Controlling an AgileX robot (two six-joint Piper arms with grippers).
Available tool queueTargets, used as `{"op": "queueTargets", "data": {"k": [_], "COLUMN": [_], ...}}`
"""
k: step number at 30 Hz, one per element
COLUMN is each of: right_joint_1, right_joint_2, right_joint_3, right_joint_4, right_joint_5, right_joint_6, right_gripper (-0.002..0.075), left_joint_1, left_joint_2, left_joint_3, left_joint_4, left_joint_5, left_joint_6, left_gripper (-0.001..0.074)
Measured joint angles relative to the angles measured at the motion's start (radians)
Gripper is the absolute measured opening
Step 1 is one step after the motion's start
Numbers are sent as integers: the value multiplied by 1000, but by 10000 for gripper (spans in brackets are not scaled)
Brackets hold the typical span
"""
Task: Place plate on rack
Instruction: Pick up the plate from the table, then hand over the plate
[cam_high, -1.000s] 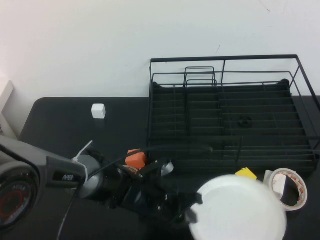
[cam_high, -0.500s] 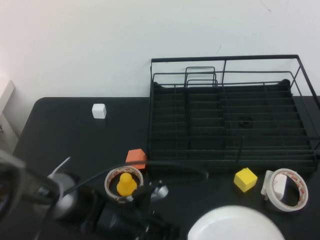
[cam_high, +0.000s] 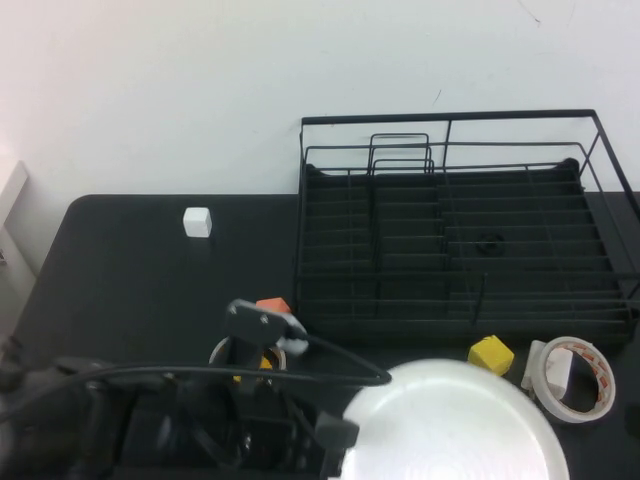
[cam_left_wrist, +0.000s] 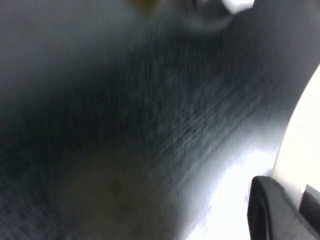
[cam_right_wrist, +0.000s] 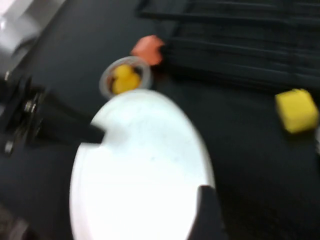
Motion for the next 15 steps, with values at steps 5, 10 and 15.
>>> {"op": "queueTargets", "data": {"k": [5, 10, 15], "right_joint_1": [0, 0, 0], "right_joint_2": [198, 408, 534], "right_joint_3": [-129, -202, -219], "right_joint_4": [210, 375, 391], "right_joint_5": [114, 319, 378], "right_joint_6": [-342, -597, -656], "right_gripper": [490, 490, 481], "left_joint_1": [0, 0, 0], "left_joint_2": [-110, -169, -178], "left_joint_3": [0, -6, -58], "left_joint_4": [0, 2, 4], "left_joint_5": [-21, -42, -51], "left_joint_6": [2, -19, -32], "left_gripper": [4, 4, 6]}}
